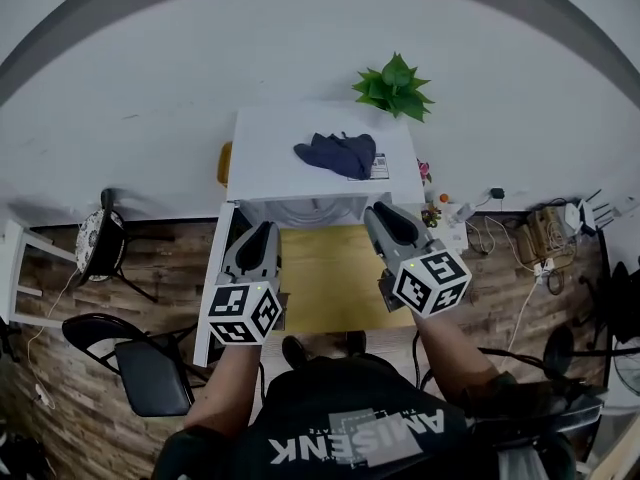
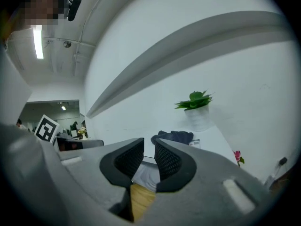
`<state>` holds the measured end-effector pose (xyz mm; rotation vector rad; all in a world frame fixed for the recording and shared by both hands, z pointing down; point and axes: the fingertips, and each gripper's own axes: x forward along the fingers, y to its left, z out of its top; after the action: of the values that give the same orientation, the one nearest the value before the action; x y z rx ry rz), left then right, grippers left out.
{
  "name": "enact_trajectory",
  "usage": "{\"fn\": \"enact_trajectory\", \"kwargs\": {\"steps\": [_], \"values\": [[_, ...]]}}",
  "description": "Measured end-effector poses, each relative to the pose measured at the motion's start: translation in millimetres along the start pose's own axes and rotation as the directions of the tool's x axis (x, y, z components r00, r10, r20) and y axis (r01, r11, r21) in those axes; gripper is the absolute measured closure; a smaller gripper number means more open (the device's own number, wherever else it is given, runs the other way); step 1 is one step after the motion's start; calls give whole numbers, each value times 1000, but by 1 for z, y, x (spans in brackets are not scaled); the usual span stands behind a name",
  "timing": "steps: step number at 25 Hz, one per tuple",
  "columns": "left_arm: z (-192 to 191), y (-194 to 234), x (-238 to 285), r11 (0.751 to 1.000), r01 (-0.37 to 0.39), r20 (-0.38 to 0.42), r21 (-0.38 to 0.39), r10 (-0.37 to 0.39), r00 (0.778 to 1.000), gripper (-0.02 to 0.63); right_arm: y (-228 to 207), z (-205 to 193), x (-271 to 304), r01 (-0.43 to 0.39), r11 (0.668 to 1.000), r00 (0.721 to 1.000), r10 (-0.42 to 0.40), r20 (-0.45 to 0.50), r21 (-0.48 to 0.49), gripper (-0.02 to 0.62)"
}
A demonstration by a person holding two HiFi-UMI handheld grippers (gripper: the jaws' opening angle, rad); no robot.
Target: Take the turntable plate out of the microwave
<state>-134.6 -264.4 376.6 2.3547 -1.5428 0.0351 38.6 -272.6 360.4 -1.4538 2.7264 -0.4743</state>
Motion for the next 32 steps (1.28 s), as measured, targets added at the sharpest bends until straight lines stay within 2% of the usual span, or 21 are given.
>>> {"fn": "enact_trajectory", "kwargs": {"steps": [5, 9, 13, 15, 20, 22, 26, 30, 32], "values": [[-47, 10, 19, 996, -40, -55, -85, 35, 998, 577, -29, -46, 10, 7, 991, 999, -2, -43, 134, 541], [-84, 16, 27, 979, -48, -90, -196, 31, 995, 529, -42, -86, 19, 5, 983, 992, 17, -122, 182, 537], [-113, 18, 35, 975, -53, -133, -217, 24, 991, 528, -50, -117, 30, 6, 974, 983, 35, -178, 225, 515], [-129, 23, 40, 963, -65, -158, -260, 24, 987, 514, -52, -130, 36, 5, 969, 980, 45, -195, 248, 498], [-158, 27, 53, 939, -53, -191, -339, -13, 981, 449, -53, -166, 47, -3, 926, 972, 91, -218, 376, 471], [-166, 29, 60, 920, -43, -196, -390, -37, 980, 428, -56, -182, 53, 19, 903, 966, 95, -242, 428, 448], [-182, 41, 76, 847, -51, -185, -529, -57, 981, 376, -66, -205, 65, 75, 854, 961, 76, -267, 514, 391], [-203, 55, 92, 827, -121, -238, -548, -16, 971, 353, -71, -225, 81, 119, 804, 954, 71, -292, 582, 363], [-214, 58, 98, 788, -132, -244, -601, -23, 969, 353, -75, -236, 85, 153, 762, 951, 60, -303, 629, 347]]}}
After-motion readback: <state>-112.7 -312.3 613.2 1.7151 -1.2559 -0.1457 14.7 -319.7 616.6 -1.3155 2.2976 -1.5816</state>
